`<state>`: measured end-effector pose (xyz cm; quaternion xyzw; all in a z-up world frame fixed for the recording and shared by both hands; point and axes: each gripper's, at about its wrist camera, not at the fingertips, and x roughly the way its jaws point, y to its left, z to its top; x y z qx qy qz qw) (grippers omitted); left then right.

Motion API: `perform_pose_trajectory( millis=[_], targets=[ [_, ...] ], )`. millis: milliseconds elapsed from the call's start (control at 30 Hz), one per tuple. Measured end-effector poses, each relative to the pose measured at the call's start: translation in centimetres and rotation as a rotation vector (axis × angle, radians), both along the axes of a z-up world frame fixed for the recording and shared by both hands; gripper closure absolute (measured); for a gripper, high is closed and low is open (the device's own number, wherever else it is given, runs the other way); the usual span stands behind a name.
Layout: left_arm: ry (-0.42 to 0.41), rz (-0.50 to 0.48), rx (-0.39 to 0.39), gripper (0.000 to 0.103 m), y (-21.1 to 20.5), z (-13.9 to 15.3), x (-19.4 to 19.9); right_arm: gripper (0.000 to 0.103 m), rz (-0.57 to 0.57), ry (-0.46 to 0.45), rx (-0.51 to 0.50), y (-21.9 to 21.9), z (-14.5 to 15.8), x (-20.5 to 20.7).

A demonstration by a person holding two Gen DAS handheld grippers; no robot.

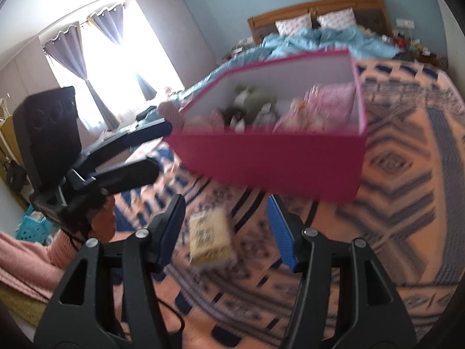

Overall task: Organize objects
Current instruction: 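Move both grippers down to the tan tissue pack on the bedspread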

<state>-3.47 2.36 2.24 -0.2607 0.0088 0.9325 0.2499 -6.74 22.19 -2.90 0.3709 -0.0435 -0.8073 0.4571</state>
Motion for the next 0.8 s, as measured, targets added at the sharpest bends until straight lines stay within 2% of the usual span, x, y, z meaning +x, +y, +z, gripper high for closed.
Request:
perform_pose_trajectory(
  millis=[167,267,500,567,633,733,800],
  targets=[
    [-0.102,-0.004,-0.020,0.015,-0.5,-3.1,0.7,0.043,0.046,-0.098,0.039,-0.9,-3.5,1.5],
    [-0.170,0.002,-0.004,0.017,-1.1,-5.0,0.5,0.044,0.062,-0.150,0.030,-1.2,-4.8,1.9],
    [-0.274,-0.005,0.047,0.023,-2.0,-7.4,-0.1,0.056,0.069,-0.220,0.026,-2.0,-6.4,2.1],
    [-0.302,-0.021,0.057,0.037,-2.1,-7.9,-0.2,0.058,0.061,-0.238,0.024,-2.0,-6.7,2.1],
    [-0.328,-0.031,0.062,0.045,-2.0,-8.4,-0.3,0.059,0.054,-0.246,0.017,-1.8,-6.9,2.1],
    [-0.355,-0.045,0.073,0.051,-2.0,-8.9,-0.2,0.061,0.041,-0.260,0.010,-1.4,-7.0,1.6],
    [-0.366,-0.059,0.085,0.051,-1.9,-9.1,0.1,0.061,0.033,-0.261,0.015,-1.3,-7.1,1.6]
  ],
)
